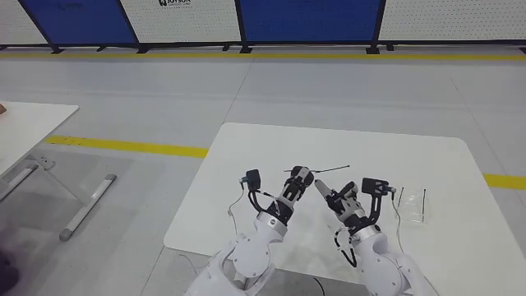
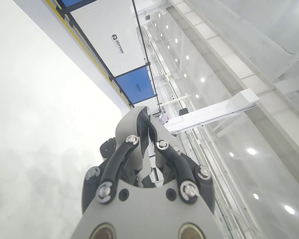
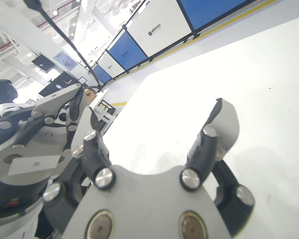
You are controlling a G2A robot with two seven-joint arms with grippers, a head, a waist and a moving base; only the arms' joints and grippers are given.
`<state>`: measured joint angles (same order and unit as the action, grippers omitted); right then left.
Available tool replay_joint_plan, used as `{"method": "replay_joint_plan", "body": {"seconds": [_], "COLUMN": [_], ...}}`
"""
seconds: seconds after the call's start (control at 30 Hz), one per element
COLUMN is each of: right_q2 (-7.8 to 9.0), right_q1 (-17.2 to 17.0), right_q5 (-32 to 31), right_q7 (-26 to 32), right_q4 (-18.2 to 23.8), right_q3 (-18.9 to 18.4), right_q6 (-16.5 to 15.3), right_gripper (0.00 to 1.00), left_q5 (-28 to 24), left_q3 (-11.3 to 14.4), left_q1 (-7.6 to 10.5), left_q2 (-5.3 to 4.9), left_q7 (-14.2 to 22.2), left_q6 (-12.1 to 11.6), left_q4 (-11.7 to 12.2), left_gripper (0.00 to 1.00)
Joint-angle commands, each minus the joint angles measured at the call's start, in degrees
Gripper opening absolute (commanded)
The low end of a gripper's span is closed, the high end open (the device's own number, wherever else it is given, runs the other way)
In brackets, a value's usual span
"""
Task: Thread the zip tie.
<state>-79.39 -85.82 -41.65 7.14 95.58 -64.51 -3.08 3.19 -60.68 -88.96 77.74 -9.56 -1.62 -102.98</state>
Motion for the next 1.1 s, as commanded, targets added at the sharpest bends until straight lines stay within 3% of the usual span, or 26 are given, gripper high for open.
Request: {"method": "replay_joint_plan", "body": {"seconds": [0.0,0.23,0.63,0.97,1.07], "right_q2": [-0.02,-0.04,0.08,0.19,0.23], "right_q1": [0.1,0.5,0.8,0.8,0.8], "right_q5": [0.1,0.1,0.3,1.1,1.2], "right_q7": [0.0,-0.1,0.6,0.8,0.9], "right_q4": [0.1,0.4,0.8,0.8,0.7], "right_q3": [0.2,0.6,0.9,0.7,0.7], "right_q6": [0.0,-0.2,-1.2,-1.7,-1.8], "right_gripper": [0.43,0.35,0.38,0.24,0.24], "left_q5": [0.2,0.5,0.8,1.4,1.6], "left_q3": [0.0,0.2,0.6,1.6,1.8], "left_q1": [0.03,0.48,1.17,1.32,1.34], "left_q2": [0.00,0.08,0.23,0.40,0.44], "left_q7": [0.1,0.2,0.6,0.5,0.4], "left_q6": [0.1,0.7,1.2,1.6,1.7], "left_q4": [0.0,0.3,1.3,1.9,1.9], "left_gripper": [0.00,0.00,0.00,0.00,0.00]}}
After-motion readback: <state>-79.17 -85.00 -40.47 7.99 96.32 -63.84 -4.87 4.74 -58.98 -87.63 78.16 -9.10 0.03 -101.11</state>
